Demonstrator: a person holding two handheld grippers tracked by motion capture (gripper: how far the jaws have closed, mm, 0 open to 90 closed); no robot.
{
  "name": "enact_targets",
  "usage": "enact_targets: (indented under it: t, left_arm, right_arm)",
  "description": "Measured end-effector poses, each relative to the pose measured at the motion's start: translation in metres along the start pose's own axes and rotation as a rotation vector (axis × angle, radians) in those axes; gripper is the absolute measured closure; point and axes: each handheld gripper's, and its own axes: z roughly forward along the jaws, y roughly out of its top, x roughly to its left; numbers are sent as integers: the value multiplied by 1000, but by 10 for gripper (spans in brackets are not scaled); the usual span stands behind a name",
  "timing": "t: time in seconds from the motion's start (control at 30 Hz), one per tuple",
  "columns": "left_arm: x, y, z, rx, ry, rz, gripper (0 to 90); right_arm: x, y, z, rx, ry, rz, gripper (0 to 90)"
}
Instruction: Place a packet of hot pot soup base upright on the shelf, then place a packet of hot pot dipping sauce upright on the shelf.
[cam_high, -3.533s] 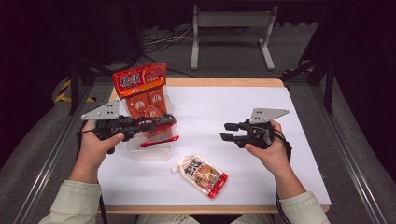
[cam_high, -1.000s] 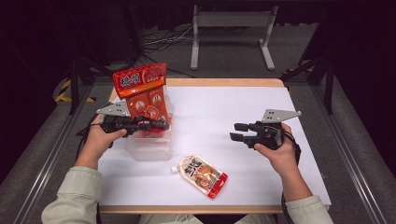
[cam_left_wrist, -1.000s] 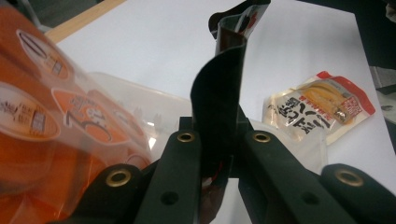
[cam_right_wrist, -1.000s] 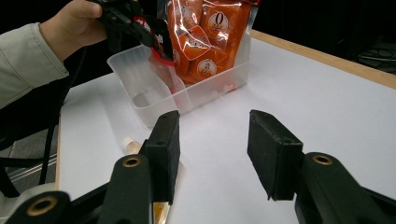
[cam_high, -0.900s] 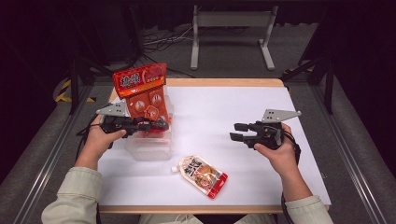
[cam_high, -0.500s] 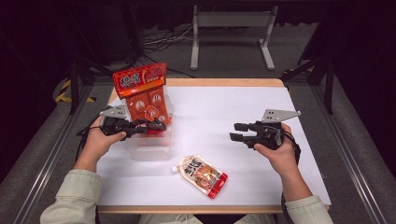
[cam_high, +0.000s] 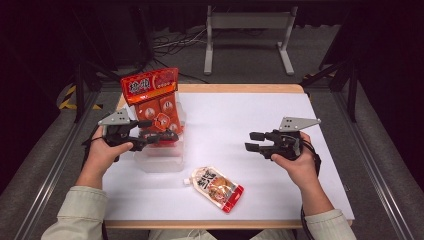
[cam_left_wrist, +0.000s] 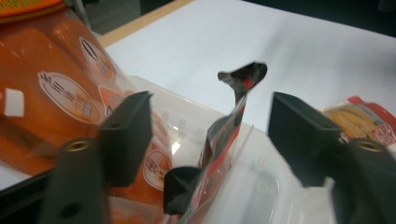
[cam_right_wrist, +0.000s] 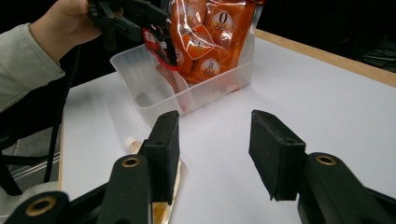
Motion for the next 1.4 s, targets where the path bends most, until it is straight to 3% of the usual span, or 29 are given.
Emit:
enact_targets:
  t: [0.1,0.23,0.4,0.5,0.7,0.8,1.1,1.3,1.4]
  left_arm:
    - [-7,4,-3,-41,22,-40,183]
    - [-23,7,-8,-85,48,-40,120]
    - [-34,10,-12,-70,50,-23,101]
    - [-43,12,-15,-65,26,-19,98]
    - [-59,16,-23,-70,18,2,88]
    - [-66,18,-24,-48,28,12,121]
    - [-82,19,-19,23,-19,20,118]
    - [-87,20,-18,85,-20,-9,132]
    - [-89,19,-18,102,-40,-12,134]
  right_arm:
    - [0,0,0,0,2,0,538]
    - [1,-2,4,10,7,-1,536]
    - [1,-3,4,14,7,-1,533]
    - [2,-3,5,17,8,-2,532]
    - [3,-4,10,35,14,-7,524]
    - [3,-4,11,36,14,-6,520]
    - [3,-1,16,29,24,-3,509]
    - [3,-3,21,57,52,35,472]
    - [3,-5,28,87,55,44,457]
